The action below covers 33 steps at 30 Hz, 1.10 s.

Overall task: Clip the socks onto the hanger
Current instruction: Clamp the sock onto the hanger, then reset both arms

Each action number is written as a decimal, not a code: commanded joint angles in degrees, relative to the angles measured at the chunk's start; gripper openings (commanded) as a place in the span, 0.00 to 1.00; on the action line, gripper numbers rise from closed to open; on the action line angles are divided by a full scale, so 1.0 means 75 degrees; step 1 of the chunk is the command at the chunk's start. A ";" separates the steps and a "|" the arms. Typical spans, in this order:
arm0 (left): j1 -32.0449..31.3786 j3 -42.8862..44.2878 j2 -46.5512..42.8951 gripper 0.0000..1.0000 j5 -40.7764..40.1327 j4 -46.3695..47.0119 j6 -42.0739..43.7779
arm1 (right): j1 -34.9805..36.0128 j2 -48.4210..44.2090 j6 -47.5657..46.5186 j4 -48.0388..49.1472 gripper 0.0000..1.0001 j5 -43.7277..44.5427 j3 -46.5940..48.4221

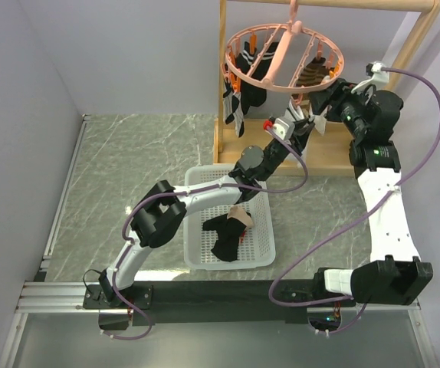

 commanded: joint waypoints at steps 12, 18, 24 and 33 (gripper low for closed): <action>0.0826 -0.1627 -0.2559 0.76 0.2017 -0.2365 -0.2685 | -0.0036 -0.1486 -0.0664 -0.0739 0.78 0.1525 -0.0032; 0.2057 -0.2423 -0.3801 0.94 0.3580 -0.3175 -0.3768 | -0.0036 -0.2575 -0.0629 -0.0024 0.82 0.1865 -0.1227; 0.2714 -0.3161 -0.5125 0.94 0.3616 -0.4871 -0.3442 | -0.0025 -0.3852 -0.0197 0.1475 0.83 0.1327 -0.3101; 0.3803 -0.5154 -0.7341 0.98 0.3052 -0.6056 -0.3287 | 0.0045 -0.5084 0.0635 0.2565 0.83 0.1303 -0.5164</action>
